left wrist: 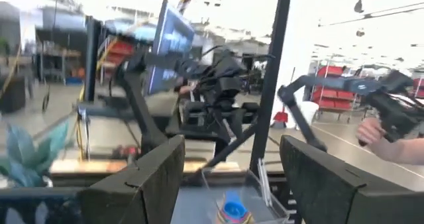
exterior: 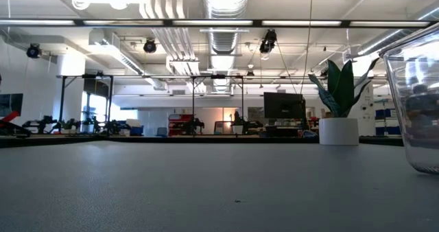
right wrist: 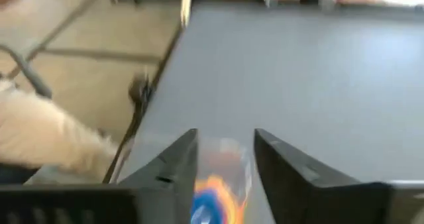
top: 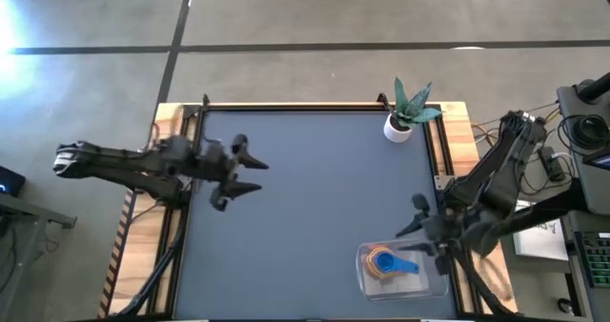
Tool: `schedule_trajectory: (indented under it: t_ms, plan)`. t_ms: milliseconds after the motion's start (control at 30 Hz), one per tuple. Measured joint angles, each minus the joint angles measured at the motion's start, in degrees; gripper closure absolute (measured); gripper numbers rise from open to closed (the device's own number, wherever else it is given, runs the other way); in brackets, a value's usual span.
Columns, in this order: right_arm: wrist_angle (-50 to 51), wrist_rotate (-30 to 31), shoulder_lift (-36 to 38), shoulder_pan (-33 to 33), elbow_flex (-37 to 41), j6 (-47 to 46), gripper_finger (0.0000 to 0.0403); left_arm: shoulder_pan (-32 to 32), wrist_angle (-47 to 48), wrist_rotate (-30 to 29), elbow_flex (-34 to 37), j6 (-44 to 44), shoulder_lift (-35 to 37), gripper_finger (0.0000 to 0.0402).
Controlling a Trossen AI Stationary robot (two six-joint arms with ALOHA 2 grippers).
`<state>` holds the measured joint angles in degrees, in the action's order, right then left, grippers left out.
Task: Nest measuring cups in basket
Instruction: Return to Home Position
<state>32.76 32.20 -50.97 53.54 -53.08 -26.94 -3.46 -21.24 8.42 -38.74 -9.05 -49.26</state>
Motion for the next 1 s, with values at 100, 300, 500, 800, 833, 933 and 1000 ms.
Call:
schedule_trajectory:
  t_ms: [100,300,500,800,833,933,1000]
  plan:
    - [-4.8,1.9,3.9,-0.9,0.0,10.0,0.0327,0.2,5.5,-0.9,0.0,2.7,6.8,0.0172]
    - [-8.0,2.5,11.5,-2.4,0.0,23.6,0.0390,1.0,20.0,-10.3,0.1,4.7,18.4,0.0256]
    - [-7.9,2.2,20.0,-2.6,2.2,32.0,0.0394,1.0,26.3,-14.0,0.3,3.7,24.9,0.0390]
    - [-8.1,2.0,35.8,-2.6,10.0,35.3,0.0394,1.0,23.6,-16.9,5.6,5.6,30.0,0.0400]
    - [-8.4,2.2,37.5,-2.6,10.8,35.6,0.0394,1.0,22.4,-16.7,7.1,5.6,30.5,0.0400]
    - [-11.4,1.8,41.7,-2.6,14.3,37.6,0.0394,1.0,18.4,-16.0,12.0,6.0,32.1,0.0401]
    - [-12.3,0.9,44.2,-2.6,16.8,39.3,0.0394,1.0,15.2,-15.2,15.3,5.9,33.4,0.0401]
